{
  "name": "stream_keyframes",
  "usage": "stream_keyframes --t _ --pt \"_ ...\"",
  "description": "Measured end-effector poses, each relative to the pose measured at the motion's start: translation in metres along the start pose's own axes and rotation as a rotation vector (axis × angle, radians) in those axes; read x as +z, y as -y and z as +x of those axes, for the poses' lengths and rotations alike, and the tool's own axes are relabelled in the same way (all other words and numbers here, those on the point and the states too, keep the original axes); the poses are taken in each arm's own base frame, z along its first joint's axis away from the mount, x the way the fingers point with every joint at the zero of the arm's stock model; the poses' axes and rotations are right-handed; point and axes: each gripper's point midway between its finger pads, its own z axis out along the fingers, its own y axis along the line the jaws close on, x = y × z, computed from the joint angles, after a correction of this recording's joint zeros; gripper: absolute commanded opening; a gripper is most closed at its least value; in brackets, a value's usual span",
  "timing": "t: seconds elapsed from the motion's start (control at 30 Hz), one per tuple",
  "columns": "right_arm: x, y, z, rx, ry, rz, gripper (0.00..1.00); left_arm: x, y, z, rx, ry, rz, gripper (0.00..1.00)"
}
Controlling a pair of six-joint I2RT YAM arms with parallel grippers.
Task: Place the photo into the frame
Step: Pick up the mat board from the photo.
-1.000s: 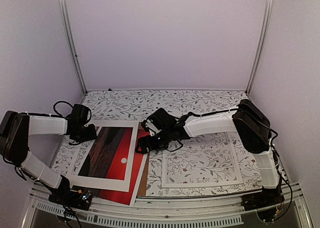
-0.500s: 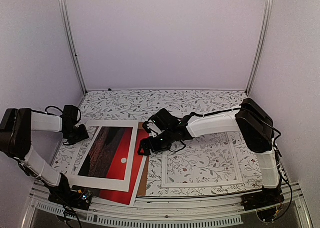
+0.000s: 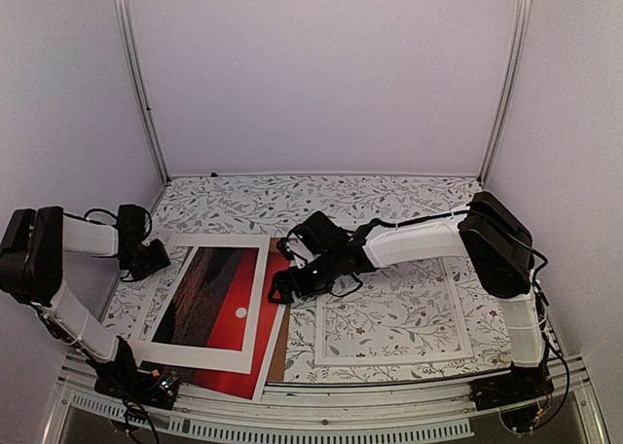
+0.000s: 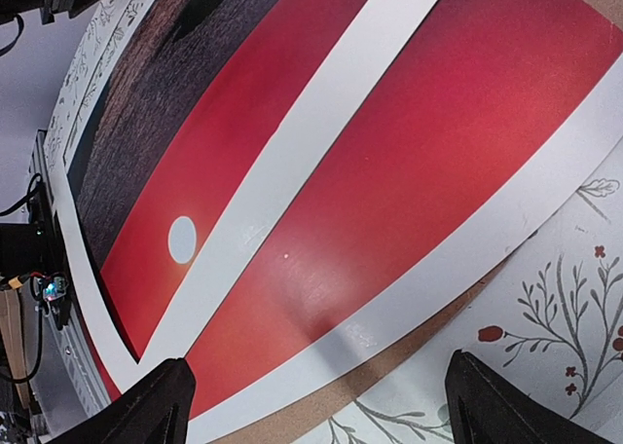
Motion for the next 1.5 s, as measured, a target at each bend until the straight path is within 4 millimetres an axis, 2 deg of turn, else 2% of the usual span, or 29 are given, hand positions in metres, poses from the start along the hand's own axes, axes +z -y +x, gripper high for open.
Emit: stream_keyframes --t 0.1,0.23,0.37,0.47,0.7,1.03,1.33,1.5 --pt "-0.001 -0.002 -0.002 -0.001 0.002 -0.001 0.95 0.000 0.007 0.001 -0.003 -0.007 0.039 0.53" --pt "-0.006 -0.016 -0.015 -0.010 0.024 -0.023 0.95 0.000 0.017 0.004 -0.014 -0.006 0.108 0.50" --pt "-0.009 -0.032 -0.035 -0.019 0.066 -0.056 0.95 -0.006 0.023 0.015 -0.028 0.000 0.186 0.49" --pt "-0.003 -0.036 -0.040 -0.007 0.072 -0.066 0.94 -0.013 0.026 0.026 -0.039 0.007 0.238 0.48" --pt "0.021 -0.018 -0.027 0.057 0.028 -0.032 0.94 -0.025 0.032 0.046 -0.050 -0.005 0.294 0.43" --pt "0.020 -0.010 -0.030 0.095 0.055 0.004 0.94 -0.029 0.050 0.059 -0.015 -0.021 0.335 0.41" --pt "0.008 0.011 -0.034 0.128 0.077 0.059 0.95 -0.033 0.067 0.074 0.036 -0.031 0.360 0.36" --pt "0.007 0.014 -0.035 0.135 0.078 0.062 0.94 -0.034 0.070 0.078 0.068 -0.026 0.333 0.32"
